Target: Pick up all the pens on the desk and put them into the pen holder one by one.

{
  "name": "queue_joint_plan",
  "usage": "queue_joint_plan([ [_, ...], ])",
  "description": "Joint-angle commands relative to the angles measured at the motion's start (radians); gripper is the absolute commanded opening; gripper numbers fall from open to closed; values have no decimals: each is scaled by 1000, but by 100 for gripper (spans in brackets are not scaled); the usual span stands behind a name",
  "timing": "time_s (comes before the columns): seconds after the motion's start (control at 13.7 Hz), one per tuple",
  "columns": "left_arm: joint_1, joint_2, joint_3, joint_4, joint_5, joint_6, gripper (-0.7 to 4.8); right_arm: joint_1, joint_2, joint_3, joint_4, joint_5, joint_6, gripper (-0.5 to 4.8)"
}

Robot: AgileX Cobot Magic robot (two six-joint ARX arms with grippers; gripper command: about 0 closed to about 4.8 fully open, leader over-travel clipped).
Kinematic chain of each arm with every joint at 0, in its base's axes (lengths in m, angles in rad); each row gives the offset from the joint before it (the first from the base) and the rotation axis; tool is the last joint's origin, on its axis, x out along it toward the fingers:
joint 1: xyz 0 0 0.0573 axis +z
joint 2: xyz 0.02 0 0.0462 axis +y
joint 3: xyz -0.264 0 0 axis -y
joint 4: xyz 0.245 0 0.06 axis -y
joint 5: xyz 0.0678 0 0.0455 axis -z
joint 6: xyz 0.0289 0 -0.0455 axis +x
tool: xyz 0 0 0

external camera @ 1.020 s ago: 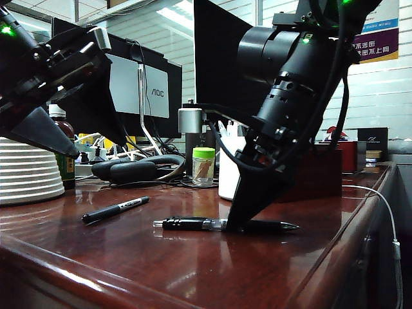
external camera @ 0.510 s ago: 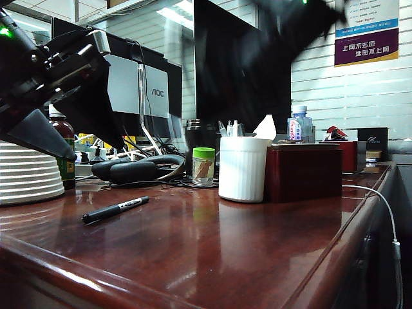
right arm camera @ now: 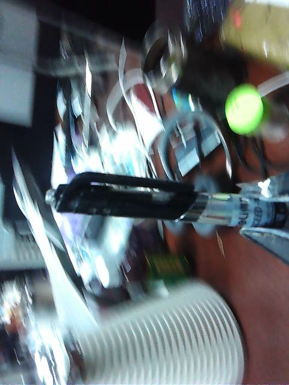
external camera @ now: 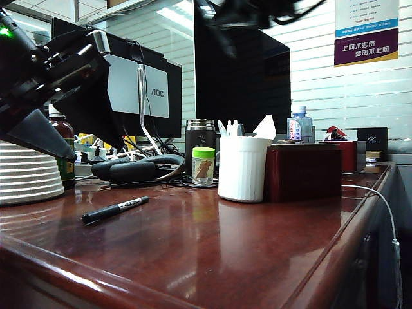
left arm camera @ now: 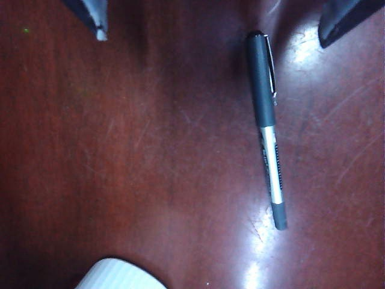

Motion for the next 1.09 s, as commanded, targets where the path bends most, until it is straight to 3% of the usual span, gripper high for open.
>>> queue_joint_plan([
  [0.07, -1, -2, 6, 29, -2, 5, 479, -61, 47, -24, 138, -5, 90, -8],
  [0.29, -1, -2, 6, 52, -2, 5, 479, -101, 127, -102, 340, -16, 182, -8],
  [1.09, -1, -2, 6, 55, -55, 50, 479, -99, 302, -146, 378, -35, 168, -8],
])
